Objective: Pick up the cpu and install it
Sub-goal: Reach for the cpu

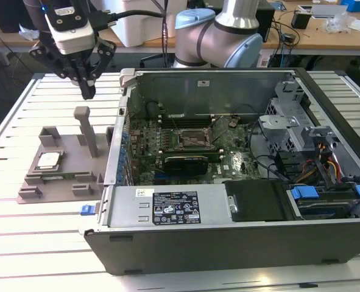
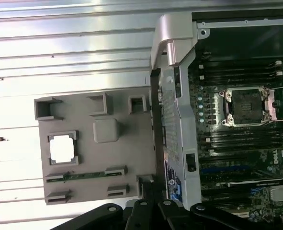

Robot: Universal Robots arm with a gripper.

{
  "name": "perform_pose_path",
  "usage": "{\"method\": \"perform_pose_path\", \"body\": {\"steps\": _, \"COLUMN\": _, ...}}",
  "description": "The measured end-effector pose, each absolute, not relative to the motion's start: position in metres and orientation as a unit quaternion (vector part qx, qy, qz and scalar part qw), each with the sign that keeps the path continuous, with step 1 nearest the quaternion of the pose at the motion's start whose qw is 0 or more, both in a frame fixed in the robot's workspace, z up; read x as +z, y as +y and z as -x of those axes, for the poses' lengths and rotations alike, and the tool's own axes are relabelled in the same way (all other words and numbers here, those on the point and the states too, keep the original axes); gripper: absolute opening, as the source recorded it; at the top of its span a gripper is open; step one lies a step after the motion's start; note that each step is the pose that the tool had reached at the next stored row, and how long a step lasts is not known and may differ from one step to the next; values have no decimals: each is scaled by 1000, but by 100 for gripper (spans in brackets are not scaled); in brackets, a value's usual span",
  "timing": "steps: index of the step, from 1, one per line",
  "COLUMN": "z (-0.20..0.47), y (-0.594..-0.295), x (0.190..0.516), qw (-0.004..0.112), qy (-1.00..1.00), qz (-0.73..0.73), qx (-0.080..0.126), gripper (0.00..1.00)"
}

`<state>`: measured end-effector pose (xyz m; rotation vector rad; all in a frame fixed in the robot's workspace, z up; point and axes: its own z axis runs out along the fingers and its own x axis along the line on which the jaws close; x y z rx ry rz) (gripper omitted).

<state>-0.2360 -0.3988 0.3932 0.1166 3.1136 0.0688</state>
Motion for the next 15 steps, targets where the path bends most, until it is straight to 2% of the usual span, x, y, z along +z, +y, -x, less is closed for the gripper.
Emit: {"method": "perform_pose_path", "body": {"steps": 15, "z": 268, "y": -399, "x": 393, "qw": 13, "qy": 999, "qz": -37, "qx": 22, "gripper": 11}}
